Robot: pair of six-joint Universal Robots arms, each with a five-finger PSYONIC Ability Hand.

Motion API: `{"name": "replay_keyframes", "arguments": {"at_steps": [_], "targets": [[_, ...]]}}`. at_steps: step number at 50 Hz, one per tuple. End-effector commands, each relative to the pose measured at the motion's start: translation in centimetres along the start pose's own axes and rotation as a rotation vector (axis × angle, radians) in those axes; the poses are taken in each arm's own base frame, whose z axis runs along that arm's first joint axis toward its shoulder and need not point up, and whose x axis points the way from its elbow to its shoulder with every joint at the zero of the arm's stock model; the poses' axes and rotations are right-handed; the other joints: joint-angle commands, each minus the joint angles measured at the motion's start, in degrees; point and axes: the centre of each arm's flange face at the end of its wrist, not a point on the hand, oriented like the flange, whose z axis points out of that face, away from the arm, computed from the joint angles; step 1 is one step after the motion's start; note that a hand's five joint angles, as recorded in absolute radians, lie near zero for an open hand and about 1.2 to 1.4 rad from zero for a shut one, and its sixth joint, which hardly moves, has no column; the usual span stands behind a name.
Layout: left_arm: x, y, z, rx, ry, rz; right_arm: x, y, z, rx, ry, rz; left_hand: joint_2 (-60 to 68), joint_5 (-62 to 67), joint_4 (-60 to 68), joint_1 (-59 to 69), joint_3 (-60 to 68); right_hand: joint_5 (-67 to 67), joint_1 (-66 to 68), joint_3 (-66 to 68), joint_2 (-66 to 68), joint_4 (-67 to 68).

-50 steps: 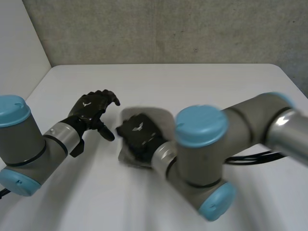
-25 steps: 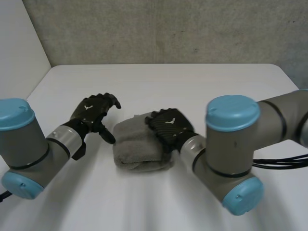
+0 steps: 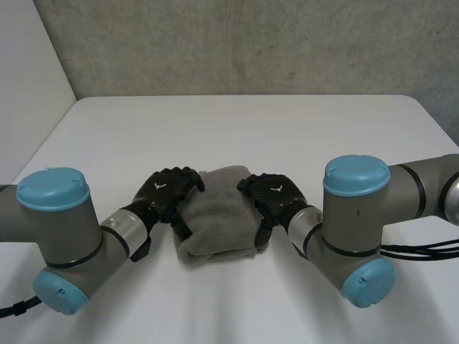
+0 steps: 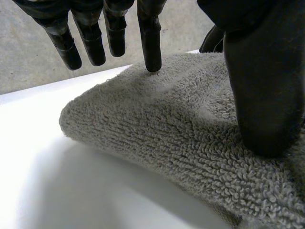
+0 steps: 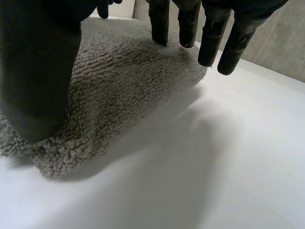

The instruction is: Fold the towel.

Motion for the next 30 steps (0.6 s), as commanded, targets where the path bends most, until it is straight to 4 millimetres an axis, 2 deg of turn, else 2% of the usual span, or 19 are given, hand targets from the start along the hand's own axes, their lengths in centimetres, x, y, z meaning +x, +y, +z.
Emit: {"name": "replay_keyframes", "arguments": {"at_steps": [1,2,3,4,5,6,8,9,11,12,14,17,23,30], "targets": [[0.1,-2.5,-0.5,0.052,-0.002,0.013,0.6,-2.6,-1.0,0.059,0.005,0.002,-3.6,-2.6,-4.1,-3.6,-3.9,-3.9,-2.8,-4.1,-5.0,-5.5],[0.2,-3.8,-0.7,0.083,-0.001,0.023,0.8,-3.8,-1.7,0.087,0.015,-0.003,-3.6,-2.6,-4.1,-3.6,-3.9,-3.9,-2.8,-4.1,-5.0,-5.5],[0.2,-3.8,-0.7,0.083,-0.001,0.023,1.1,-5.2,-2.4,0.116,0.027,-0.006,-3.6,-2.6,-4.1,-3.6,-3.9,-3.9,-2.8,-4.1,-5.0,-5.5],[0.3,-5.2,-1.0,0.115,0.001,0.025,1.1,-5.2,-2.4,0.116,0.027,-0.006,-3.6,-2.6,-4.1,-3.6,-3.9,-3.9,-2.8,-4.1,-5.0,-5.5],[0.4,-6.6,-1.2,0.14,0.003,0.03,1.4,-6.3,-3.1,0.139,0.04,-0.008,-3.6,-2.6,-4.1,-3.6,-3.9,-3.9,-2.8,-4.1,-5.0,-5.5],[0.4,-6.6,-1.2,0.14,0.003,0.03,1.5,-6.4,-3.1,0.14,0.04,-0.008,-3.6,-2.6,-4.1,-3.6,-3.9,-3.9,-2.8,-4.1,-5.0,-5.5],[0.9,-9.8,-1.9,0.19,0.006,0.047,2.4,-8.5,-4.4,0.185,0.078,-0.008,-3.6,-2.6,-4.1,-3.6,-3.9,-3.9,-2.8,-4.1,-5.0,-5.5],[0.9,-9.8,-1.9,0.191,0.006,0.047,2.4,-8.5,-4.4,0.185,0.079,-0.008,-3.6,-2.6,-4.1,-3.6,-3.9,-3.9,-2.8,-4.1,-5.0,-5.5],[1.8,-13.4,-3.0,0.247,0.02,0.065,3.7,-10.9,-5.9,0.249,0.159,0.007,-3.6,-2.6,-4.1,-3.6,-3.9,-3.9,-2.8,-4.1,-5.0,-5.5],[1.8,-13.4,-3.0,0.247,0.02,0.066,3.7,-10.9,-5.9,0.249,0.16,0.007,-3.6,-2.6,-4.1,-3.6,-3.9,-3.9,-2.8,-4.1,-5.0,-5.5],[2.2,-16.2,-4.1,0.266,0.009,0.058,4.8,-12.6,-7.2,0.3,0.25,0.034,-3.8,-2.7,-4.3,-3.8,-4.0,-3.9,-2.8,-4.1,-5.0,-5.5],[2.0,-17.4,-4.9,0.24,-0.035,0.019,5.4,-13.7,-8.4,0.324,0.322,0.046,-3.8,-2.7,-4.3,-3.8,-4.0,-3.9,-2.8,-4.1,-5.0,-5.5],[1.3,-17.4,-5.5,0.18,-0.099,-0.049,6.1,-15.3,-10.6,0.363,0.411,0.047,-3.8,-2.7,-4.3,-3.8,-4.0,-3.9,-2.8,-4.1,-5.0,-5.5],[0.2,-16.9,-5.6,0.162,-0.181,-0.103,6.5,-15.7,-11.1,0.373,0.428,0.043,-3.8,-2.7,-4.3,-3.8,-4.0,-3.9,-2.8,-4.1,-5.0,-5.5]]}}
